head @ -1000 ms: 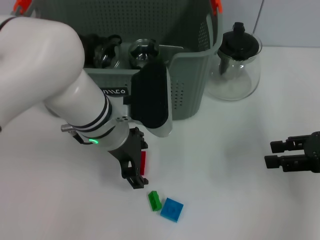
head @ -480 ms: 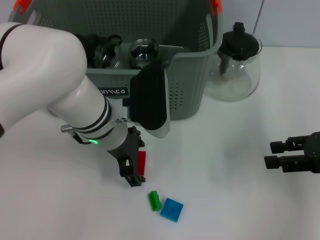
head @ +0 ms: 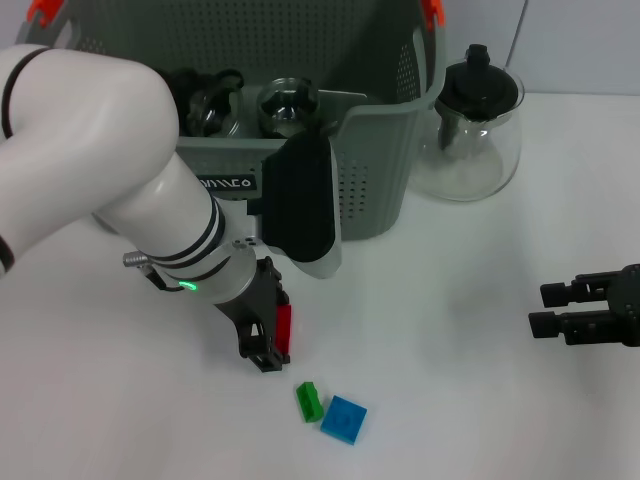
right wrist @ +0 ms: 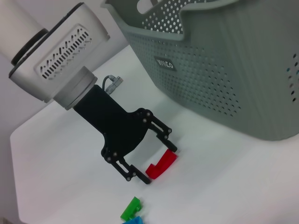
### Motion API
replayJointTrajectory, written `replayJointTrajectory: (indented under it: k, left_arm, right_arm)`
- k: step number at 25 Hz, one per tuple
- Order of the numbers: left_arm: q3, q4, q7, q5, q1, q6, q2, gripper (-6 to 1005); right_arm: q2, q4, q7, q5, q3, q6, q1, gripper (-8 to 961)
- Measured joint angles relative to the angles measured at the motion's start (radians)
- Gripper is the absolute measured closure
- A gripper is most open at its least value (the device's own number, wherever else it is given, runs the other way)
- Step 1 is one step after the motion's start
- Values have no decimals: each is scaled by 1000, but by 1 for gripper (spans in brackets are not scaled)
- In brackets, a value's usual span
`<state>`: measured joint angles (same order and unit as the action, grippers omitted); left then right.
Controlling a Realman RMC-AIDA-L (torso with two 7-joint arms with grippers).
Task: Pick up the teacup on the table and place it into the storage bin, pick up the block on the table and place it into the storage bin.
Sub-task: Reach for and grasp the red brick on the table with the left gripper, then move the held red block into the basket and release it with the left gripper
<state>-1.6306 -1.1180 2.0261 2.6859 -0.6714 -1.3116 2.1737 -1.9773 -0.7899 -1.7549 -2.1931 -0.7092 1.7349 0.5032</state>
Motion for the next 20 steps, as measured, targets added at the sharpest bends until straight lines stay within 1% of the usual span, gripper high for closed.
replayJointTrajectory:
  k: [2,6,7,10,11,12,13,15,16,17,18,20]
  left_arm:
    - [0,4,5,0,-4,0,0,214]
    - [0,2,25,1,-8,-2,0,328]
    - [11,-17,37,-2,-6,-20,0,356]
    - [32,-42,39,-11,0,-49,0,349]
    - [53,-68,39,-24,6,-79,0,347]
    - [120,-132,39,-71,24,-154,0,344]
    - [200,-187,38,-145,37,-238,-1,342]
    - [310,-243,38,-261,45,-348,-3,337]
    - [425,-278,42,-392,49,-458,-4,335]
    - [526,-295,52,-504,43,-527,-6,332]
    - [600,-303,62,-584,37,-571,-6,330]
    - [751,-308,92,-772,17,-641,-15,325]
  right_arm:
    - [0,0,0,0,0,0,0,294]
    - [1,0,0,-1,1,0,-1,294]
    - [2,0,0,-1,1,0,-1,294]
    - [3,0,3,-1,1,0,-2,294]
    - [3,0,3,-1,1,0,-3,294]
    - [3,0,3,-1,1,0,-3,295]
    - [3,0,4,-1,1,0,-3,295]
    - [3,0,6,-1,4,0,-4,295]
    - [3,0,7,-1,4,1,-4,295]
    - [3,0,7,-1,5,1,-5,295]
    - [2,0,8,0,5,2,-5,295]
    - [1,0,9,0,4,1,-6,295]
